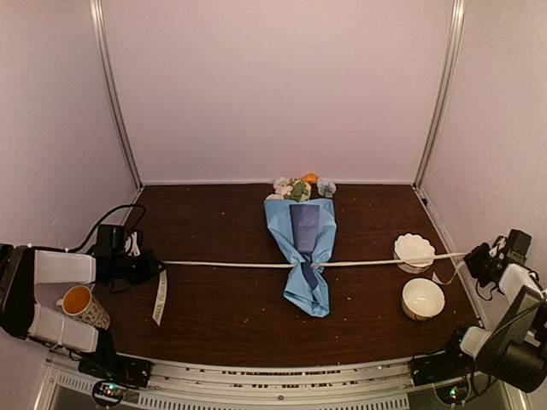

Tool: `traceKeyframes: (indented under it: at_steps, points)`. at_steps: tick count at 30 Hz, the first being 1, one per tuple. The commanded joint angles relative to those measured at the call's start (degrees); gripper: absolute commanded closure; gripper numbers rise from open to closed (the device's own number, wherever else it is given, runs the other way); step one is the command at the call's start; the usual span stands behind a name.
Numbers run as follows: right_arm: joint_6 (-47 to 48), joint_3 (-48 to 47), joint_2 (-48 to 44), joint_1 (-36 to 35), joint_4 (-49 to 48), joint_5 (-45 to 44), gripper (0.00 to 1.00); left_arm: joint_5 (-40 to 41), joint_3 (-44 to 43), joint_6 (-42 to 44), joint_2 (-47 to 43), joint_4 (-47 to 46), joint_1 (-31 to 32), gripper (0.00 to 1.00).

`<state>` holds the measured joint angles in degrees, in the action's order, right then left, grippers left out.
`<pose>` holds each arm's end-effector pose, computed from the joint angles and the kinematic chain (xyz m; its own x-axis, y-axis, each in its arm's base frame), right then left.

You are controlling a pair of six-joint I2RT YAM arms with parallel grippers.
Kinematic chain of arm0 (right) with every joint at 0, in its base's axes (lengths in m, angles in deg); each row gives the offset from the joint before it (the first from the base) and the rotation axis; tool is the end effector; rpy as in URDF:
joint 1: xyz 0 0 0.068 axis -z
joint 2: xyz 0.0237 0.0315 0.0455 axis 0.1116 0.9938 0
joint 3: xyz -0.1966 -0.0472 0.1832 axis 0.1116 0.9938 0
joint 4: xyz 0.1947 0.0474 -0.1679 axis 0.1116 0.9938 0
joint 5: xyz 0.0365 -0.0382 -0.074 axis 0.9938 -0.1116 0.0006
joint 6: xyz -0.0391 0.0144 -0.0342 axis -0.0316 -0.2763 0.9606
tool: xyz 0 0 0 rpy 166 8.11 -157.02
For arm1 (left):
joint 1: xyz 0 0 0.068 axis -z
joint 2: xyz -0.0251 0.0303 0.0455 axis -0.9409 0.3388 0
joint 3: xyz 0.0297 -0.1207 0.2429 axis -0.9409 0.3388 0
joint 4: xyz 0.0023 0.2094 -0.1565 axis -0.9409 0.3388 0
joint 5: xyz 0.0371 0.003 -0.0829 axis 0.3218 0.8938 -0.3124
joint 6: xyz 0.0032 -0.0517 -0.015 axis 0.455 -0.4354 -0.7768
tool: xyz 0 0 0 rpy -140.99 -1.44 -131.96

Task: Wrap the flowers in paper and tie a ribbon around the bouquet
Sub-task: Tie the ribbon at the center of the board, then place the right side of the half-tied ribbon at the center of the board.

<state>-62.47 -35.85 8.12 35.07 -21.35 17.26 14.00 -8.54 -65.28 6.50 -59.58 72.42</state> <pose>0.1485 -0.1050 0.1928 -0.2875 0.8460 -0.4490 0.4648 0.5331 0.7069 0.2209 -0.0215 0.1394 -0.7474 -0.5434 -0.3822 -0.2209 0.7459 -0.6284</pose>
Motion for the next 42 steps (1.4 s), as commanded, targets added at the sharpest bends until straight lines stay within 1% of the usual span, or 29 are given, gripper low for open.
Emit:
traceKeyframes:
  at_steps: [1, 4, 11, 13, 17, 19, 21, 25, 27, 30, 32, 34, 35, 36, 37, 39, 41, 42]
  points:
    - [-0.16, -3.28, -0.39, 5.69, -7.47, -9.59, 1.00, 10.66, 2.25, -1.60, -1.99, -2.03, -9.12, 1.00]
    - [0.85, -3.97, -0.77, 5.82, -6.09, -9.79, 1.00, 10.40, 3.06, -0.78, -2.76, -1.18, -10.94, 1.00]
    - [0.19, -3.44, -1.06, 7.44, -7.00, -10.26, 1.00, 12.43, 4.47, 0.03, -4.08, -0.17, -11.76, 1.00]
    - [0.23, -3.56, -0.91, 7.64, -6.95, -10.18, 1.00, 13.33, 4.70, 0.34, -4.49, 0.23, -11.83, 1.00]
    - [0.65, -3.68, -0.56, 7.47, -7.63, -9.47, 1.00, 12.61, 4.83, 1.77, -5.67, 0.67, -11.64, 1.00]
    - [0.97, -3.51, -0.78, 5.56, -8.34, -9.62, 1.00, 12.45, 4.96, 2.18, -7.10, 0.79, -9.94, 1.00]
    - [2.62, -4.17, -0.75, -0.52, -8.21, -10.43, 1.00, 14.66, 3.51, 3.49, -8.68, 2.78, -4.98, 1.00]
    - [10.23, -8.23, -0.43, -19.82, -6.07, -13.79, 1.00, 17.12, -0.76, 5.47, -12.94, 2.70, 8.31, 1.00]
    - [11.68, -9.61, -1.12, -26.79, -5.78, -14.45, 1.00, 17.62, -3.70, 7.22, -14.80, 2.66, 13.42, 1.00]
    - [14.22, -11.89, -2.44, -35.92, -5.71, -14.32, 1.00, 17.00, -9.57, 12.04, -17.13, 3.38, 20.05, 1.00]
    - [17.97, -15.55, -2.35, -44.10, -3.06, -13.59, 1.00, 15.82, -13.97, 16.75, -17.88, 4.58, 25.62, 1.00]
    - [21.89, -20.08, -2.31, -51.76, 0.95, -10.56, 1.00, 16.30, -19.33, 21.45, -18.23, 6.80, 31.06, 1.00]
    - [23.09, -22.11, -2.65, -54.80, 2.23, -5.85, 1.00, 17.42, -22.15, 23.99, -18.25, 8.26, 33.96, 1.00]
    - [23.26, -23.50, -3.30, -57.39, 2.62, -3.40, 1.00, 18.63, -25.07, 25.99, -18.13, 9.85, 36.68, 1.00]
    - [22.55, -24.25, -4.40, -59.55, 2.36, 0.96, 1.00, 19.29, -27.60, 27.88, -17.91, 11.21, 38.93, 1.00]
    - [20.29, -24.46, -7.11, -63.43, 1.01, 5.00, 1.00, 19.16, -31.97, 30.58, -17.41, 13.07, 42.81, 1.00]
    - [18.09, -23.05, -9.87, -66.57, 0.90, 6.76, 1.00, 18.37, -34.73, 32.98, -16.86, 13.56, 46.47, 1.00]
    - [16.18, -21.67, -11.12, -68.00, 1.08, 5.59, 1.00, 18.13, -35.67, 34.09, -16.39, 13.59, 48.25, 1.00]
